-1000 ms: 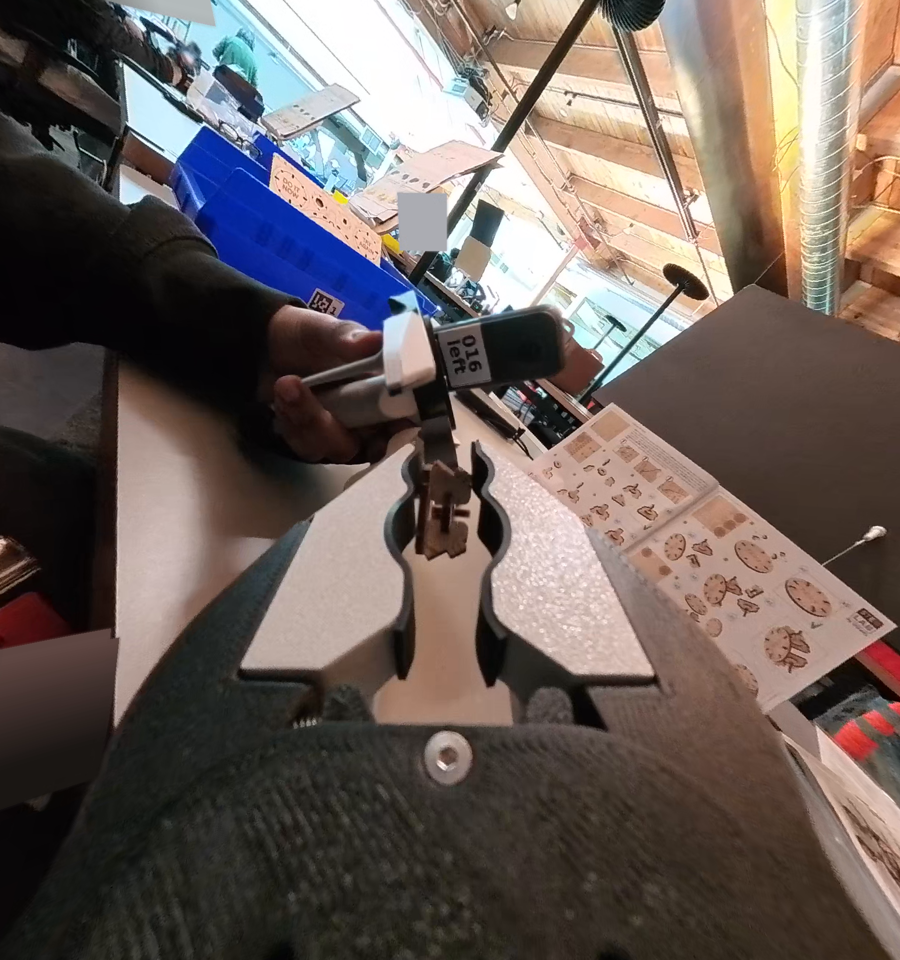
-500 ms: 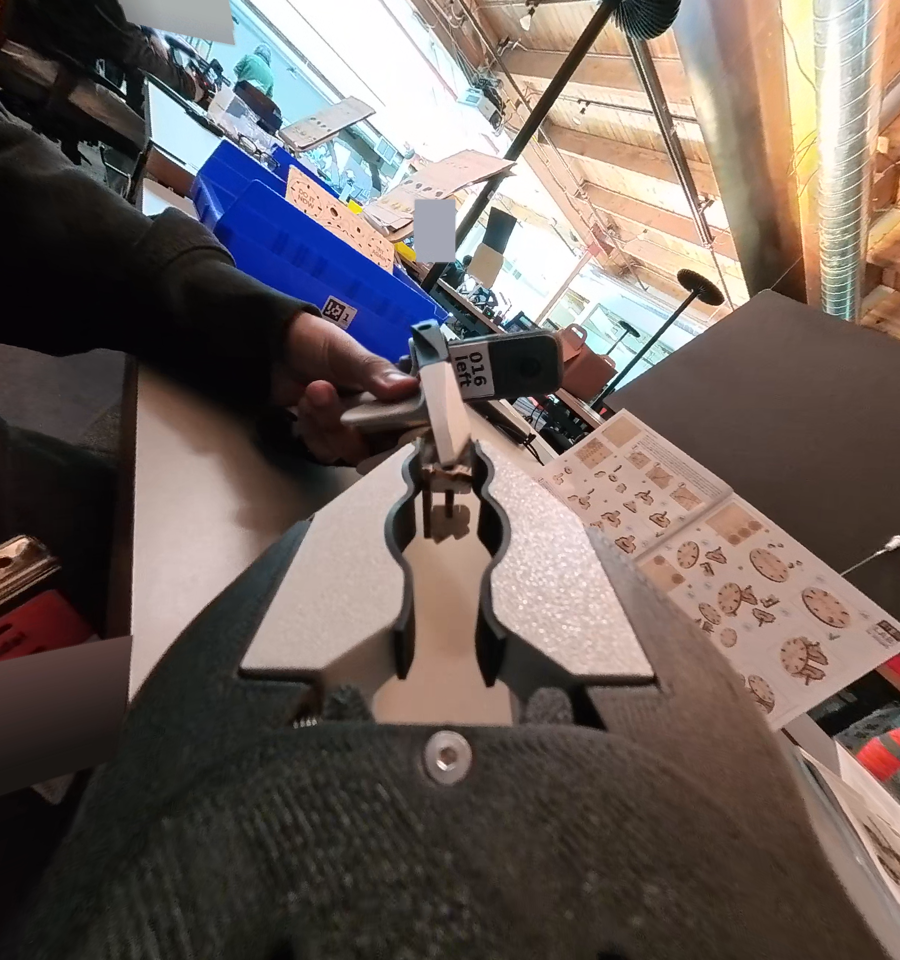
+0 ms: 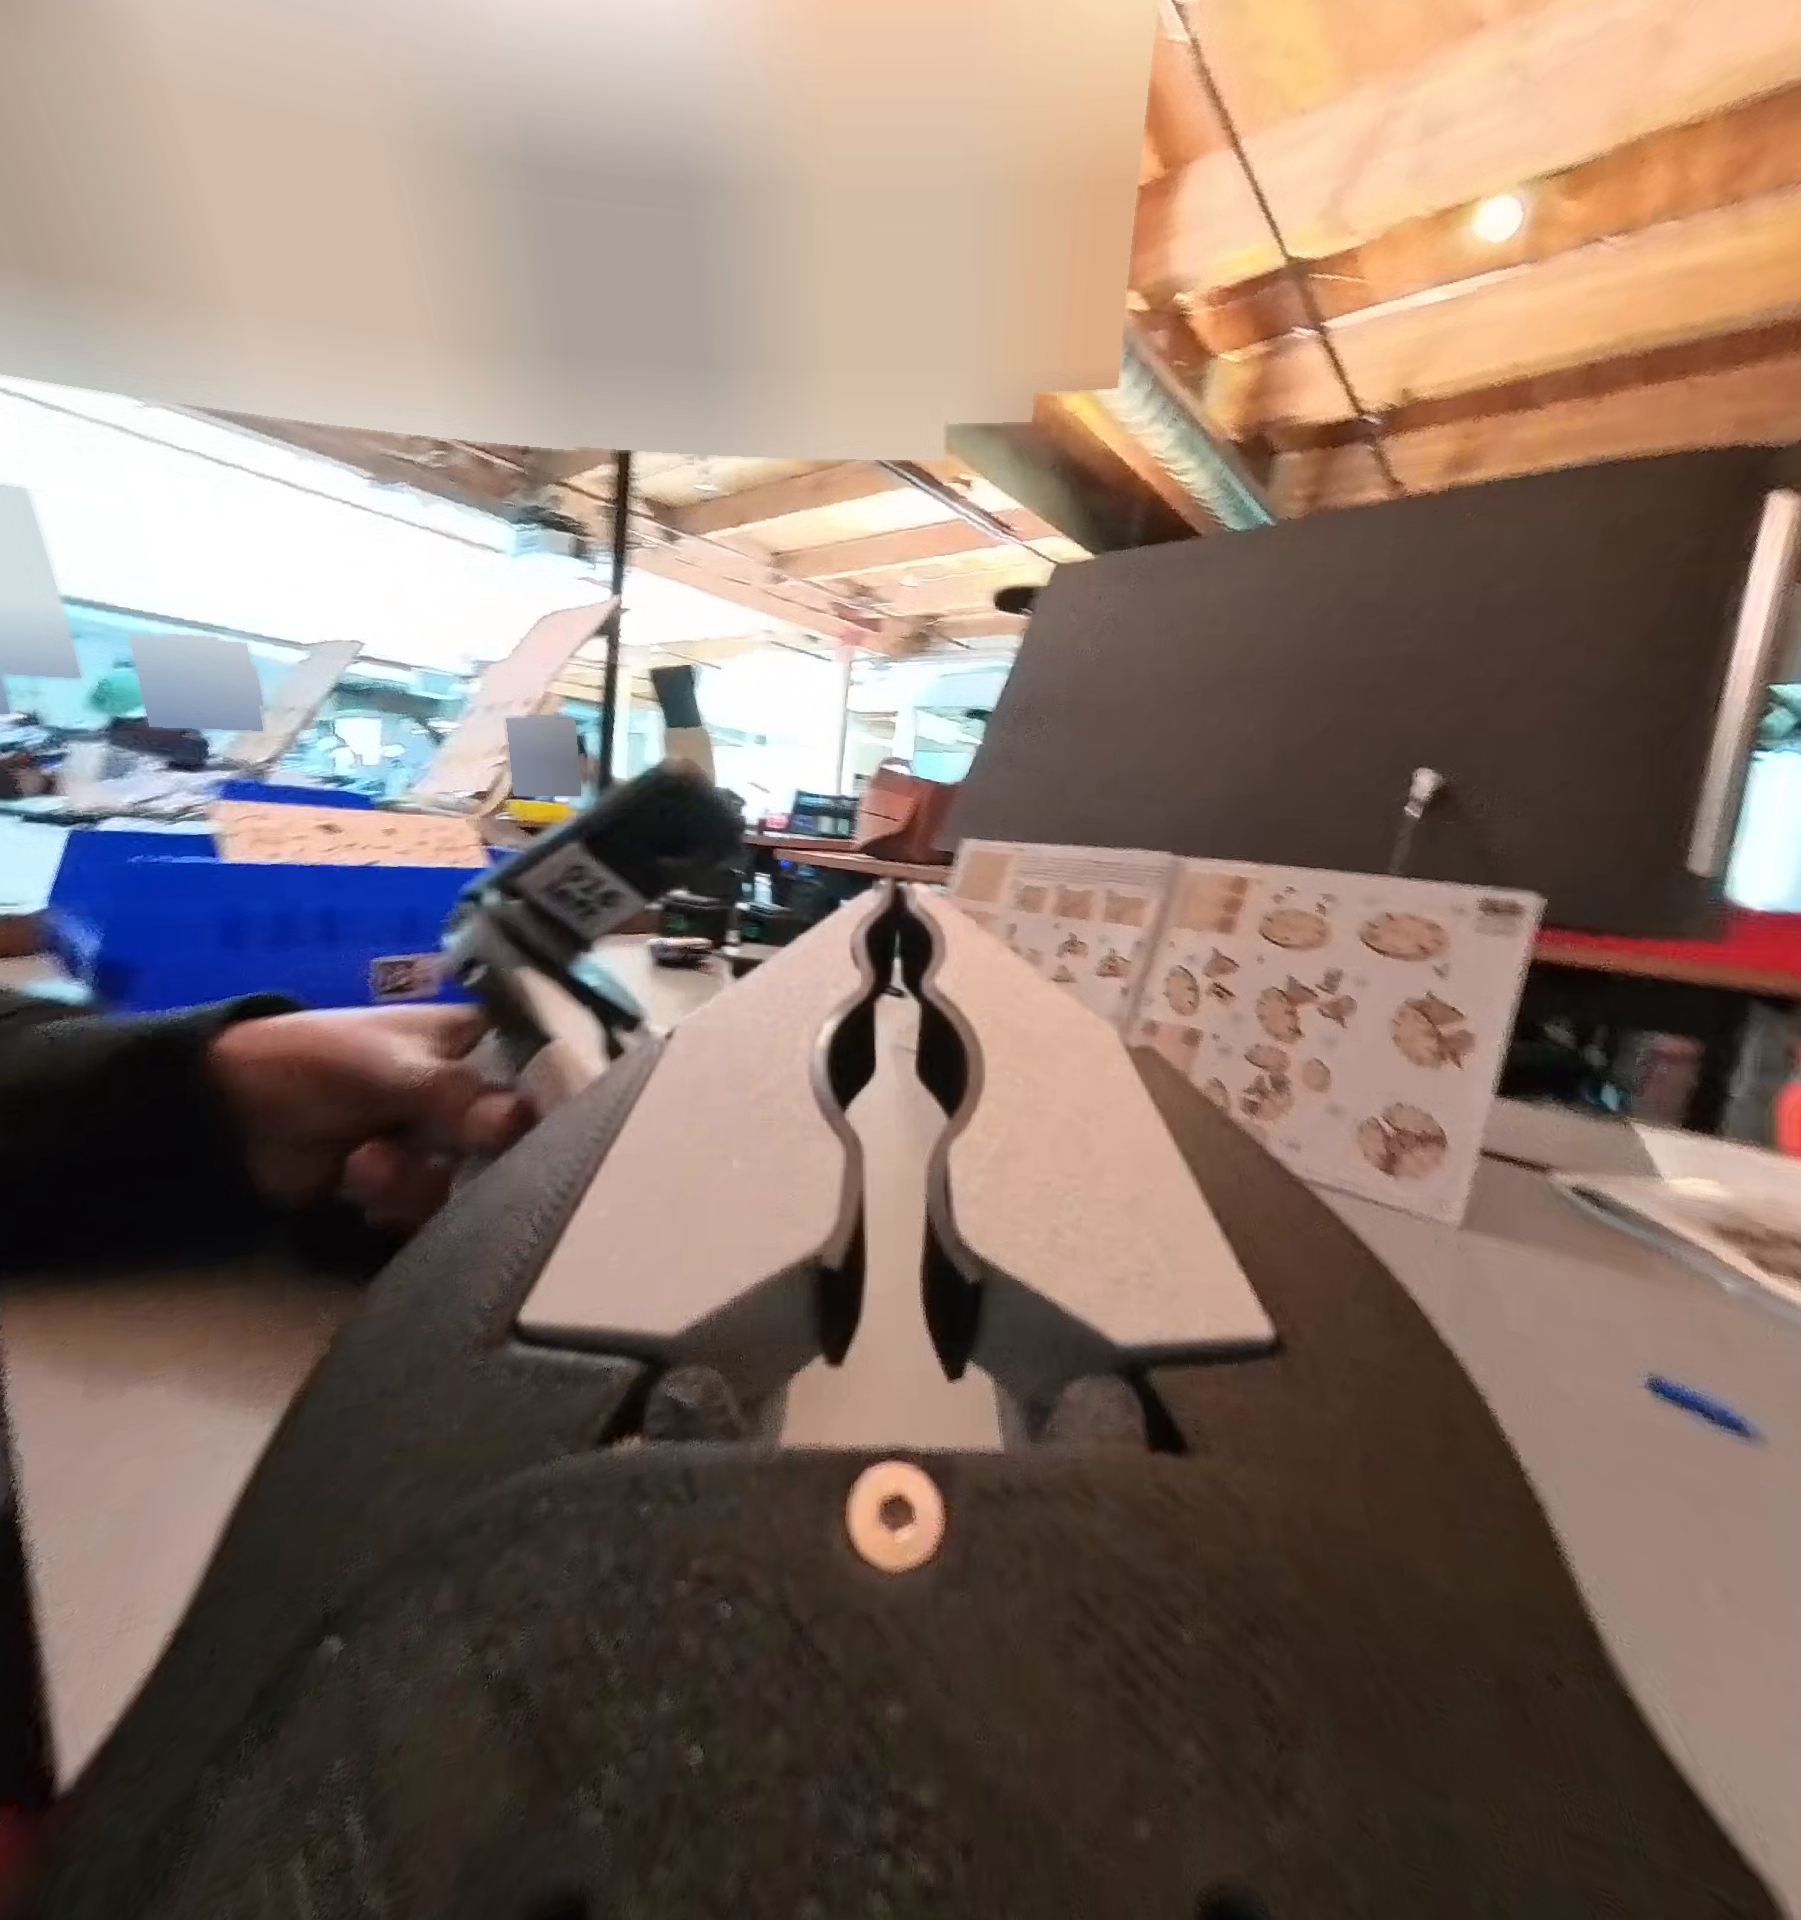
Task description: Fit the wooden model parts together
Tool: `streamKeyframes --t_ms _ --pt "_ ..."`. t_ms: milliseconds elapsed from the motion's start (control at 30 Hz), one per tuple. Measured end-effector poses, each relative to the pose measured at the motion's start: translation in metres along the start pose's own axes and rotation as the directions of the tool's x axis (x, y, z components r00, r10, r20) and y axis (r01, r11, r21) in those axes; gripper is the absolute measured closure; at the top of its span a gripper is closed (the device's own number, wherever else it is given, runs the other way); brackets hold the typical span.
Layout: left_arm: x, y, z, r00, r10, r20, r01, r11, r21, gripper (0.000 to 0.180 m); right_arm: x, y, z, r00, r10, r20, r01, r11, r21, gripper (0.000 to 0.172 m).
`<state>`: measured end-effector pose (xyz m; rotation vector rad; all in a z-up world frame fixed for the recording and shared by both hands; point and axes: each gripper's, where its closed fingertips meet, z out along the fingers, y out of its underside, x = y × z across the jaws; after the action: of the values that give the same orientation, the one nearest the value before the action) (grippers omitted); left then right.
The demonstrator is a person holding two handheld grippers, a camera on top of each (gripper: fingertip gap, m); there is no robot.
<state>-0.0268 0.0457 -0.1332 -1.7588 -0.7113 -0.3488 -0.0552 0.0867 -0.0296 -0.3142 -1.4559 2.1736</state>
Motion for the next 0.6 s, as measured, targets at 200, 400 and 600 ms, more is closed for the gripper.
streamKeyframes --t_ms 200,400,600 --pt "-0.011 0.018 0.013 0.985 0.09 0.148 -0.067 0.986 -0.152 0.18 0.008 0.007 0.006 0.992 0.105 -0.067 -0.109 0.992 -0.066 0.172" --pt "-0.013 0.038 0.021 0.974 0.139 0.179 -0.084 0.955 -0.285 0.178 0.033 0.005 0.003 0.962 0.029 -0.273 -0.056 0.994 -0.093 0.172" --pt "-0.004 0.026 0.014 0.997 0.039 0.069 -0.025 0.982 -0.186 0.155 0.015 0.009 0.022 0.975 -0.108 -0.194 0.067 0.976 -0.209 0.172"
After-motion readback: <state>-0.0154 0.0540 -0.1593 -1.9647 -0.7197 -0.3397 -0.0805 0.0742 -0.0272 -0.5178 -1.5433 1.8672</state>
